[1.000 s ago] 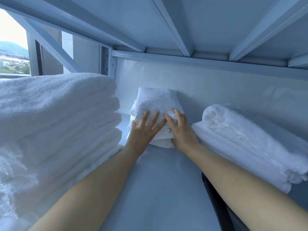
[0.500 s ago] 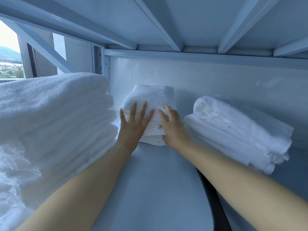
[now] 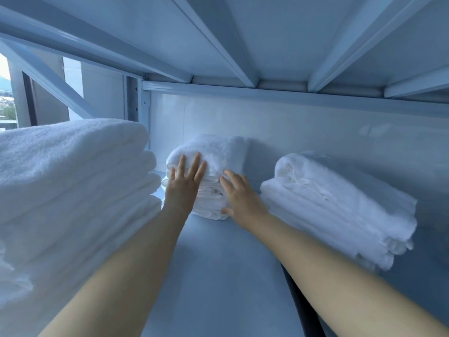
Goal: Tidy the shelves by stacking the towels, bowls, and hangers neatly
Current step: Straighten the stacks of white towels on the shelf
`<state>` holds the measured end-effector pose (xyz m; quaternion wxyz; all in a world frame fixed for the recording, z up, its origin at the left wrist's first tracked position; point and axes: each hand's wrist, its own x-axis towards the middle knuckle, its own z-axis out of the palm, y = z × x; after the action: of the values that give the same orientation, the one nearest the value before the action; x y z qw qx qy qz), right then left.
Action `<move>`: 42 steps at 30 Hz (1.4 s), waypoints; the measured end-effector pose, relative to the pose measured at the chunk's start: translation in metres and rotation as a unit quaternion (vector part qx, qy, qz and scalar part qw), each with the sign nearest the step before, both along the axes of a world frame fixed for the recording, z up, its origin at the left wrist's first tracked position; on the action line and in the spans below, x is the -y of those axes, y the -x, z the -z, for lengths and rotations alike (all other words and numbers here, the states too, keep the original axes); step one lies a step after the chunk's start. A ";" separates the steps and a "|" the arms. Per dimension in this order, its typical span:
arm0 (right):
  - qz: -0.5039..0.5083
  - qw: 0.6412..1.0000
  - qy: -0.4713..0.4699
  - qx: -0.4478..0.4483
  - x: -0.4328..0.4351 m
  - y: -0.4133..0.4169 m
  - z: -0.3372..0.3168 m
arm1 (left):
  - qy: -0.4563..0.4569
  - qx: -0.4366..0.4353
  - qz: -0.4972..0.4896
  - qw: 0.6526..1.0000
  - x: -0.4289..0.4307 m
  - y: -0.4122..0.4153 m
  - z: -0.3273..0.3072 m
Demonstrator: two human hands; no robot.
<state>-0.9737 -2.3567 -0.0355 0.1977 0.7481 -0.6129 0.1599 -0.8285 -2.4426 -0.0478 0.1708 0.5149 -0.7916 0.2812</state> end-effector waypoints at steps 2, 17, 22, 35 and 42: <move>-0.006 1.000 -0.020 0.017 -0.005 0.002 -0.002 | -0.016 0.007 -0.015 1.000 -0.008 0.000 0.002; 0.053 0.993 0.104 0.015 -0.133 0.074 -0.065 | -0.043 -0.129 0.281 0.950 -0.120 0.095 -0.037; 0.139 0.989 0.036 0.019 -0.177 0.111 -0.069 | -0.015 -0.072 0.341 0.937 -0.152 0.129 -0.040; 0.237 0.962 -0.125 0.048 -0.218 0.144 -0.065 | 0.079 -0.079 0.435 0.893 -0.175 0.160 -0.032; 0.248 0.964 -0.086 0.048 -0.202 0.133 -0.064 | 0.133 -0.059 0.409 0.901 -0.146 0.146 -0.044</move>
<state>-1.1072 -2.1548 0.0281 0.1363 0.5784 -0.7995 0.0880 -0.9747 -2.2964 -0.0035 0.3841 0.1341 -0.8763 0.2582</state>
